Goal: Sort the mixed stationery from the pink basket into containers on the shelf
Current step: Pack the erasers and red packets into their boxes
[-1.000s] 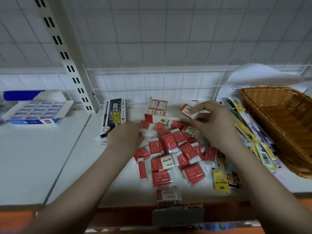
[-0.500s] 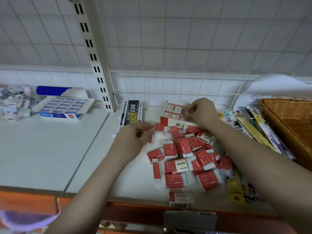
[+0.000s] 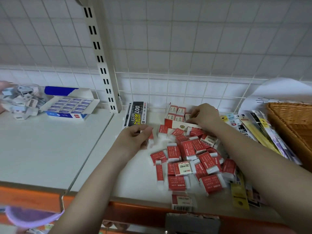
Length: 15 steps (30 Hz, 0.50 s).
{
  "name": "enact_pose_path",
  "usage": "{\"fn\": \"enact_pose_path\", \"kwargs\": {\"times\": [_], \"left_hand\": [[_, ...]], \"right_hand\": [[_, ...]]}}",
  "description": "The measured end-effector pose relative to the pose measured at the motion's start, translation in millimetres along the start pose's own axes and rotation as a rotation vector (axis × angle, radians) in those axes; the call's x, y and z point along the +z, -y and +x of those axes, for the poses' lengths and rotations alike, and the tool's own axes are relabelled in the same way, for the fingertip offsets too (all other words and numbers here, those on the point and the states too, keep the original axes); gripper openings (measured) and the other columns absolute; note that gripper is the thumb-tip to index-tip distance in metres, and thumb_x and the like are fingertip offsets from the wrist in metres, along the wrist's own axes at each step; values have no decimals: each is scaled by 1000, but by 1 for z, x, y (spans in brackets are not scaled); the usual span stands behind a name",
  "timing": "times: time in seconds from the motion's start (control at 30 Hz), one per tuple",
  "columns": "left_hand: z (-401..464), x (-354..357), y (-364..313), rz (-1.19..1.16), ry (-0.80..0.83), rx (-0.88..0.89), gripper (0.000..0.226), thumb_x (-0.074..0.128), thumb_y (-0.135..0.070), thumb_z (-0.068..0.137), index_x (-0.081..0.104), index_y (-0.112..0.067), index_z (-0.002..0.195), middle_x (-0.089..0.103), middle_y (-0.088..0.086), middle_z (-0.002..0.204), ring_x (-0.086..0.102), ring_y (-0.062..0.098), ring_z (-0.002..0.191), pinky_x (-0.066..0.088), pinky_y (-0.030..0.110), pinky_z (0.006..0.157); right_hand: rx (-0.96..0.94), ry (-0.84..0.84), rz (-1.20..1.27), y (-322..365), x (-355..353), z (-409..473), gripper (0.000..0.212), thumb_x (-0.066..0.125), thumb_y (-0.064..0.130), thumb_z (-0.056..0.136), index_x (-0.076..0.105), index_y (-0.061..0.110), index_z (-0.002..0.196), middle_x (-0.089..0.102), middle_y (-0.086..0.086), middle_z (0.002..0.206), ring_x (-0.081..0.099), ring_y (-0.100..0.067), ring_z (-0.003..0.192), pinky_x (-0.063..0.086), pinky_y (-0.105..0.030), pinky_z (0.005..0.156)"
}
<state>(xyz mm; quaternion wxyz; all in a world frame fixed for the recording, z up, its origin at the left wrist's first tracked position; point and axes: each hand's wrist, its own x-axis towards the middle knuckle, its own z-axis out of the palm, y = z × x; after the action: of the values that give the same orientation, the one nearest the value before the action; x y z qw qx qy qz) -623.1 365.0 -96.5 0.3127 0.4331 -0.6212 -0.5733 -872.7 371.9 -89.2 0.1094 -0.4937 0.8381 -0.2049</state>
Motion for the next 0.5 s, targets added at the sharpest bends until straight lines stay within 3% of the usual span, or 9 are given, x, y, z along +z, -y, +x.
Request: {"fn": "enact_pose_path", "kwargs": {"times": [0.2,0.33,0.5], "left_hand": [[-4,1,-4,-125,41,-28,7,60,-10,89,67,-12,89,55,-10,48,55,1,46,53,14,57],[-3,-1,-7,-143,37,-27,7,63,-6,86,68,-8,90,68,-1,61,65,5,57,52,12,56],[3,-1,-15,-37,63,8,18,57,-4,90,68,-17,94,68,-10,57,62,-4,54,45,5,52]], "right_hand": [[15,16,23,-2,0,5,22,71,17,82,71,13,104,68,-4,110,61,-18,100,41,-23,77],[-6,0,8,-2,0,3,20,64,14,87,71,13,106,67,-5,114,60,-19,103,42,-23,78],[-35,-67,76,2,-14,-18,19,57,15,91,70,13,104,67,-3,113,59,-16,98,41,-21,79]]}}
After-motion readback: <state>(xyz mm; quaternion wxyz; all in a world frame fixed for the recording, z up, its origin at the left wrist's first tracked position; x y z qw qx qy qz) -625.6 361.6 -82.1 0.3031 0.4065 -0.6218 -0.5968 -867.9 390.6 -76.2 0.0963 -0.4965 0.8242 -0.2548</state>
